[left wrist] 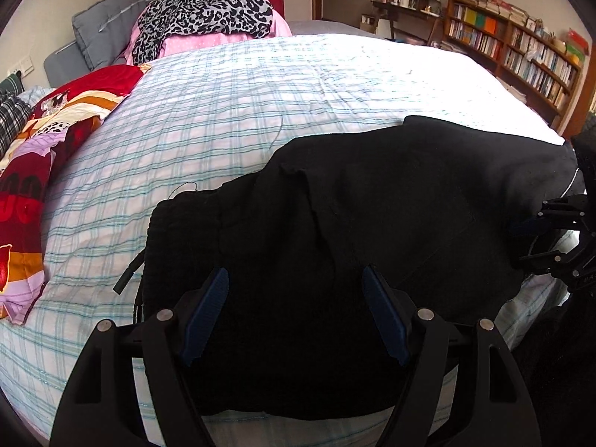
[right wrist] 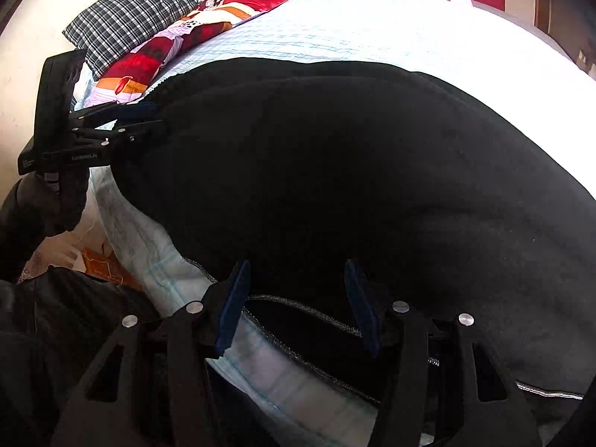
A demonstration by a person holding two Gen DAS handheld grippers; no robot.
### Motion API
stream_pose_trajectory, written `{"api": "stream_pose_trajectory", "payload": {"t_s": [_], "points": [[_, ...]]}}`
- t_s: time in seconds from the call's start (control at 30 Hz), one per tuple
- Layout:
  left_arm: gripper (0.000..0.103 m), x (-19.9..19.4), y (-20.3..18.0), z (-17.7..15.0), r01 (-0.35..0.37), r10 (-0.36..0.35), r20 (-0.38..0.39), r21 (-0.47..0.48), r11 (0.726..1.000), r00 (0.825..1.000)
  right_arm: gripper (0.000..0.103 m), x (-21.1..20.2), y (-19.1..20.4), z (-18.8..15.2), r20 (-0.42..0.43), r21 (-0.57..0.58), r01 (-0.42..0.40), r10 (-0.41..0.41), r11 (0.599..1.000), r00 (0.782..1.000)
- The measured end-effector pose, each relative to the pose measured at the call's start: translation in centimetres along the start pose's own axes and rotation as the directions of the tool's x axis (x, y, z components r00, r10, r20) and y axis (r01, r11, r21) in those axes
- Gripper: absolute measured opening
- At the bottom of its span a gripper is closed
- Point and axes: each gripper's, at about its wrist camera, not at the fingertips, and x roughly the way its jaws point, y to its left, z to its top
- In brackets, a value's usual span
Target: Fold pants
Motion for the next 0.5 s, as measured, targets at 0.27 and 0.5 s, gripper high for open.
{"api": "stream_pose_trajectory", "payload": {"t_s": [0.27, 0.5], "points": [[0.074, -1.7, -3.2, 3.5, 0.102, -0.098, 0.057, -0.077, 0.992, 0.994, 0.054, -0.6, -0.2, 0.6, -0.027, -0.022, -0.024, 0.024, 0.999, 0.999], [0.074, 0.7, -9.0, 3.4, 0.211, -0.211, -0.014, 0.068, 0.975, 0.977, 0.054, -4.6, -4.2, 5.2, 0.092, 0.094, -0.117, 0.109, 0.989, 0.99]]}}
